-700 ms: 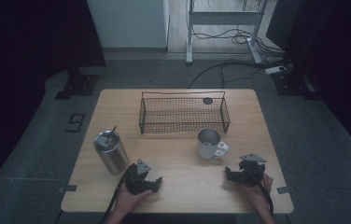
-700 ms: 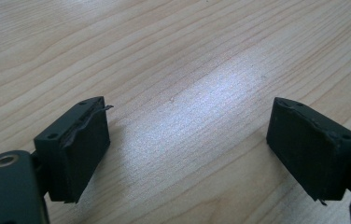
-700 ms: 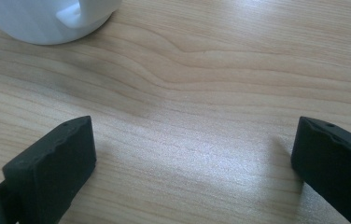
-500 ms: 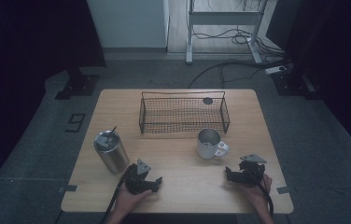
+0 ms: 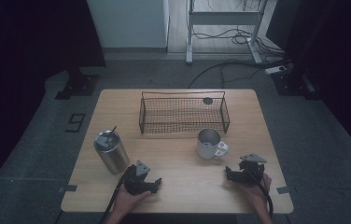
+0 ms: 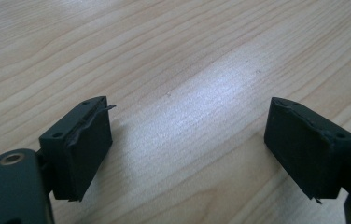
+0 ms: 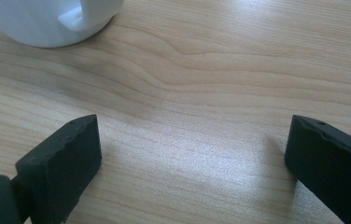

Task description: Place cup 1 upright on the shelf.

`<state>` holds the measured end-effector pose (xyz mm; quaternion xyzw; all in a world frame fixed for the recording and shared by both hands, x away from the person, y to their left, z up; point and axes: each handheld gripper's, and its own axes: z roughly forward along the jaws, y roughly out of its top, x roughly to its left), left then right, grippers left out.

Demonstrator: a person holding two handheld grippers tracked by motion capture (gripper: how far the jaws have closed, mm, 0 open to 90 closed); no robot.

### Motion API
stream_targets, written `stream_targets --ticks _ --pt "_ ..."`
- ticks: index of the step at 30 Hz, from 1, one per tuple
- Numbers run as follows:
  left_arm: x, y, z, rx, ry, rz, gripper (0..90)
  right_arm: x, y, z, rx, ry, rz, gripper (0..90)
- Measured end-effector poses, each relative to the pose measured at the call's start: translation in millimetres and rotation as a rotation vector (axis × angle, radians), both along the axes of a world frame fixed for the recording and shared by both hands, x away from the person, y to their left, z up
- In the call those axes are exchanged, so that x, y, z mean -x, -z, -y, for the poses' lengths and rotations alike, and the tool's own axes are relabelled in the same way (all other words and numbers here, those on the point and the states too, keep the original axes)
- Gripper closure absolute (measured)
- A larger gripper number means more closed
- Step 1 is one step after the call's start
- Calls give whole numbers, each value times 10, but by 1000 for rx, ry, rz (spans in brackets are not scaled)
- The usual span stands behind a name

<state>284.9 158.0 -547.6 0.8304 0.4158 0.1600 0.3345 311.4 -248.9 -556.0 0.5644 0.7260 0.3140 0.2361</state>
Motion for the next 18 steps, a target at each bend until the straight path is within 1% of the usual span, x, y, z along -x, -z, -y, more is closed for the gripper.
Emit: stream_targets --ticks 2,4,5,7,10,11,12,13,14,15,16,18 --pt "9 -2 -12 -2 5 0 156 0 0 0 -1 0 0 37" --pt "16 -7 -40 7 6 -4 156 -2 0 3 -2 1 1 38" --pt "10 -22 -62 24 4 -13 156 -5 1 3 -1 4 1 38" --pt "10 -62 -89 58 0 -17 156 -12 0 2 -2 7 0 38" --pt "38 -170 -137 86 -3 9 159 -12 0 2 -2 7 0 38" --pt "68 -231 -179 99 -5 26 160 -12 0 4 -2 4 0 40" --pt "68 -231 -179 99 -5 26 160 -12 0 5 -2 3 1 41" --pt "106 -286 -230 120 -8 38 160 -11 0 7 -2 3 1 42" --pt "106 -286 -230 120 -8 38 160 -11 0 7 -2 3 1 42" --pt "124 -326 -277 141 -16 42 160 -10 0 8 -2 2 2 43" --pt "128 -344 -298 151 -17 40 160 -10 0 9 -2 2 2 44" --pt "132 -363 -317 157 -19 41 160 -10 -1 9 -3 1 1 45"
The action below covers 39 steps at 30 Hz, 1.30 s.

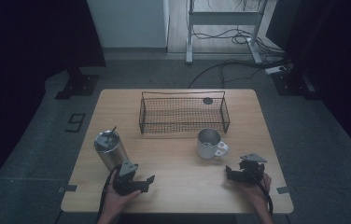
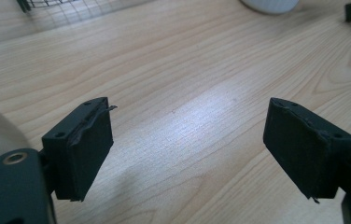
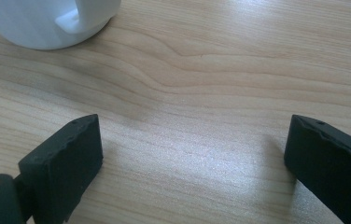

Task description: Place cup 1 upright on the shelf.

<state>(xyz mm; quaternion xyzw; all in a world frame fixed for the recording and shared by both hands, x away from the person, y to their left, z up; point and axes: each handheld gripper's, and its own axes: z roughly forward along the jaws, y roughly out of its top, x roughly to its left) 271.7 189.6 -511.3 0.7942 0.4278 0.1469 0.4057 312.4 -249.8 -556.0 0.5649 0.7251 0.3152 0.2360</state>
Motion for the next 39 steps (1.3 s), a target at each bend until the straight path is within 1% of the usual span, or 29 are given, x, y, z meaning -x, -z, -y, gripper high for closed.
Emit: stream_targets --ticks 4,5,11,16,19,23,32,36,39 --pt "34 -78 -61 18 -4 17 159 -7 0 8 -1 -8 0 45" --pt "46 -113 -85 29 -7 22 159 -8 -1 10 -1 -9 0 46" --pt "86 -181 -129 32 -13 34 157 -15 0 23 1 -17 2 51" --pt "114 -247 -214 51 -30 44 156 -17 -1 26 -1 -15 2 54" --pt "119 -273 -246 55 -32 46 155 -17 -1 26 -1 -15 2 54" --pt "131 -330 -330 65 -41 54 154 -17 -1 26 -1 -16 2 54" --pt "160 -441 -576 96 -101 81 151 -17 -1 26 -1 -15 2 54" --pt "171 -482 -647 110 -98 78 150 -17 -1 26 -1 -16 2 54" --pt "189 -516 -678 112 -99 88 148 -17 -1 26 -1 -15 2 54"
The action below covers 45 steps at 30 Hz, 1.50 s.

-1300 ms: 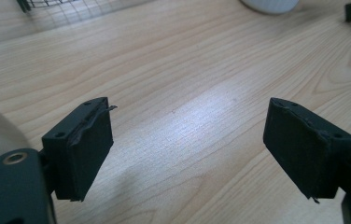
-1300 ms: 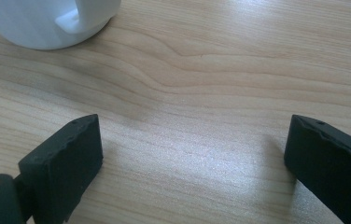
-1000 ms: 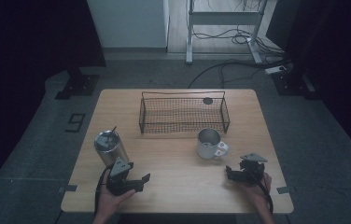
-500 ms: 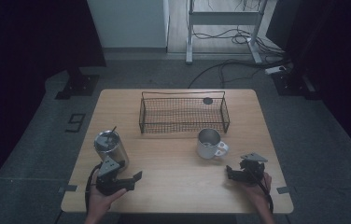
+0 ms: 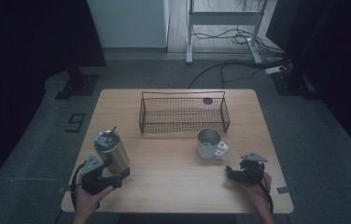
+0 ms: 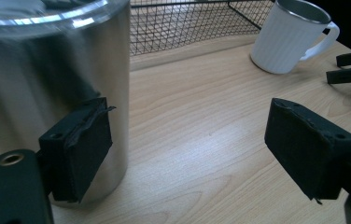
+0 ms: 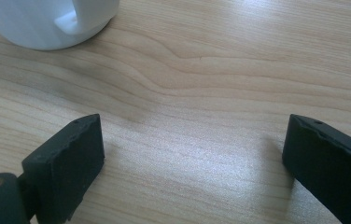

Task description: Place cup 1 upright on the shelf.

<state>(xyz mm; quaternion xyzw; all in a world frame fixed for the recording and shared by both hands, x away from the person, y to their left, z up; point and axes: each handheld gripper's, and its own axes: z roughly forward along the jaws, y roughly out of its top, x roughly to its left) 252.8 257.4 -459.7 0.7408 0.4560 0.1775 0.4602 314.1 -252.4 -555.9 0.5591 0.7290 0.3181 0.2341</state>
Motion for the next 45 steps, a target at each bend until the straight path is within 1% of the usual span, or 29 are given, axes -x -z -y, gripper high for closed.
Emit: stream_targets --ticks 5,10,17,23,28,29,33,35,41,45 --pt "31 -61 -75 2 -12 10 147 0 0 0 0 0 0 54" --pt "41 -79 -146 9 -32 14 147 0 0 0 0 0 0 54" --pt "45 -90 -203 -9 -58 21 144 0 0 0 0 0 0 54" --pt "27 -71 -246 -17 -82 18 139 0 0 0 0 0 0 54" --pt "18 -68 -303 -4 -103 19 131 0 0 0 0 0 0 55" --pt "14 -67 -318 -2 -114 19 130 0 0 0 0 0 0 54" --pt "8 -55 -353 3 -138 38 143 0 0 0 0 0 0 55" --pt "-3 -45 -362 2 -142 41 145 0 0 0 0 0 0 55" --pt "-36 4 -379 -13 -156 38 145 0 0 0 0 0 0 55" --pt "-62 31 -405 -5 -172 32 141 0 0 0 0 0 0 55"
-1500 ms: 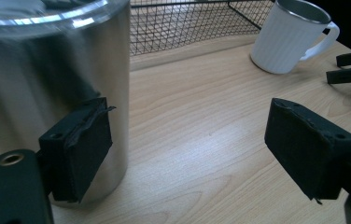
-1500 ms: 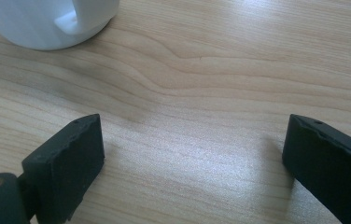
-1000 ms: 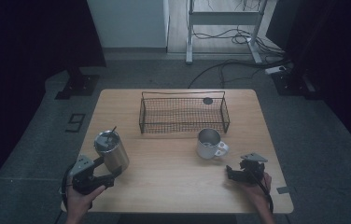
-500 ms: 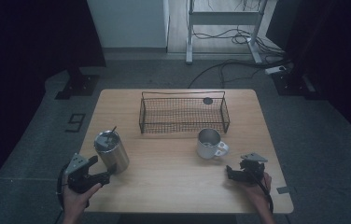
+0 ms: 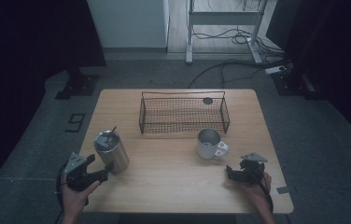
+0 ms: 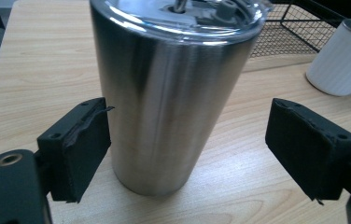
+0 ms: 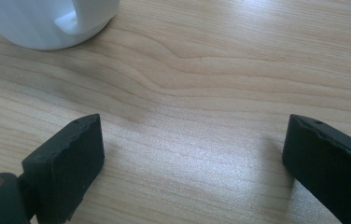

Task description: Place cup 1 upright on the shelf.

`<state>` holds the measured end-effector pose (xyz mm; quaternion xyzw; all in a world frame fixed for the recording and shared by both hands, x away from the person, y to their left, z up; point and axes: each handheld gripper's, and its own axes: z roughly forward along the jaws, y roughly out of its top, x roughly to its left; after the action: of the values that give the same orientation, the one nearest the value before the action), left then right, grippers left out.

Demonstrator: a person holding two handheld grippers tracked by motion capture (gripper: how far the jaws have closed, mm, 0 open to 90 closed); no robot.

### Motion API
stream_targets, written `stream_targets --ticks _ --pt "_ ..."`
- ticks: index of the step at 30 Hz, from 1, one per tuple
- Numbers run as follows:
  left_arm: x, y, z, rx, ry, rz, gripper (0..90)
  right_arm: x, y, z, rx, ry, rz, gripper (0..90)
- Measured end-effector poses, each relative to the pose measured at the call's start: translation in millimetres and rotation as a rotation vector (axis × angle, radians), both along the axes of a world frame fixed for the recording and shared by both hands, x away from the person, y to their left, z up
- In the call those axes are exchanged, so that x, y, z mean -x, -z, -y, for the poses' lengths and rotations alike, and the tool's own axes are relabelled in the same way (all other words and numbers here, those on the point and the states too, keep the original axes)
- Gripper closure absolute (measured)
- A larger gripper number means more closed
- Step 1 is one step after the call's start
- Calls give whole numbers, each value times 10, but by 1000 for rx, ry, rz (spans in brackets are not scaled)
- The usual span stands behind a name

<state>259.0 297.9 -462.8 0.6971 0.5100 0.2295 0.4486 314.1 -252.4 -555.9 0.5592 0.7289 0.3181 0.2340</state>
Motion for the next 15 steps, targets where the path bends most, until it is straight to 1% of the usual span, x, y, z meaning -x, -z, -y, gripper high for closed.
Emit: stream_targets --ticks 4,8,12,15 --pt "-38 36 -25 -7 -14 -3 125 0 0 0 0 0 0 55" --pt "-81 70 -44 -10 -17 -11 111 0 0 0 0 0 0 54" --pt "-109 82 -43 -21 -24 -8 77 0 0 0 0 0 0 55" --pt "-137 76 -47 -14 -11 -11 59 0 0 0 0 0 0 55"
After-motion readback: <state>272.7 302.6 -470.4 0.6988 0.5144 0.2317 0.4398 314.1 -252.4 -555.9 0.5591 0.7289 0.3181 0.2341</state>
